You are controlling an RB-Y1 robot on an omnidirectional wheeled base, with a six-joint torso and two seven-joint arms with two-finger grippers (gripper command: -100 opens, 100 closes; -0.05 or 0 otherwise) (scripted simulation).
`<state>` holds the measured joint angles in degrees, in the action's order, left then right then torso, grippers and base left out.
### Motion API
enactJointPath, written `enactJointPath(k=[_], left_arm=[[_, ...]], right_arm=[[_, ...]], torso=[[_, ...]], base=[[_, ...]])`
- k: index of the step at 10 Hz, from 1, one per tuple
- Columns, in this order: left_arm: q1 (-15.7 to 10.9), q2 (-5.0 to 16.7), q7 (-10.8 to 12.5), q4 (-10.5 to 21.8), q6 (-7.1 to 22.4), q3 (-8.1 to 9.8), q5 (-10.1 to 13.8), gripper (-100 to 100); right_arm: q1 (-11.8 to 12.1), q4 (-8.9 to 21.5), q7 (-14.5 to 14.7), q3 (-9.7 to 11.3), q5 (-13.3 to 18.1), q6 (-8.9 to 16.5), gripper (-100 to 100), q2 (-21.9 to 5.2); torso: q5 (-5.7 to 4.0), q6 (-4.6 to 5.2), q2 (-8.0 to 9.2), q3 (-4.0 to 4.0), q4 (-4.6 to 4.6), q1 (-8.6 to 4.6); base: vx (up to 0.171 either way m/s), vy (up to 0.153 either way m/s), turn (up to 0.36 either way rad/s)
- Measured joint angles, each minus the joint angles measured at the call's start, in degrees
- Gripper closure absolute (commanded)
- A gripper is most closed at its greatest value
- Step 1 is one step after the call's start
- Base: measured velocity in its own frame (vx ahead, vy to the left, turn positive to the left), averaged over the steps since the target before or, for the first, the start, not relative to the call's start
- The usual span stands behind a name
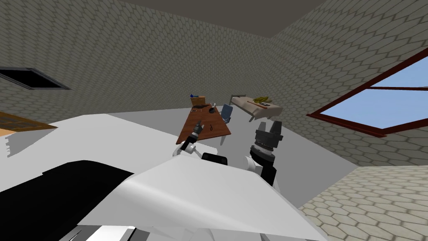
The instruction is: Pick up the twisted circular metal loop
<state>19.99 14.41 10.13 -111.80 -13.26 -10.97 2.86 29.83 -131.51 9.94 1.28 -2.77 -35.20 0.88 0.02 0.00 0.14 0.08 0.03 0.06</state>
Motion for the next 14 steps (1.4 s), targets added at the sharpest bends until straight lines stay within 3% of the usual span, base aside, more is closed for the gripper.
enactJointPath(k=[6, 10, 14], left_arm=[[-4.92, 2.22, -0.68, 9.71, 5.44, -2.52, 1.50, -100], [-8.71, 4.99, -1.11, 15.70, 10.28, -2.88, 2.49, -100], [-11.17, 6.07, -2.52, 20.70, 14.10, -3.16, 2.38, -100]], right_arm=[[0.00, 0.00, 0.00, 0.00, 0.00, 0.00, 0, 0.00], [0.01, 0.00, 0.00, 0.00, 0.00, 0.00, 0, 0.00], [0.02, 0.00, 0.00, -0.01, 0.00, 0.00, 0, 0.00]], torso=[[0.00, 0.00, -0.07, -0.04, -0.01, 0.04], [0.00, -0.01, -0.18, -0.10, -0.03, 0.06], [0.01, -0.05, -0.21, -0.12, -0.04, 0.06]], base=[[-0.035, 0.018, -0.140], [-0.003, 0.018, -0.123], [0.008, 0.021, -0.155]])
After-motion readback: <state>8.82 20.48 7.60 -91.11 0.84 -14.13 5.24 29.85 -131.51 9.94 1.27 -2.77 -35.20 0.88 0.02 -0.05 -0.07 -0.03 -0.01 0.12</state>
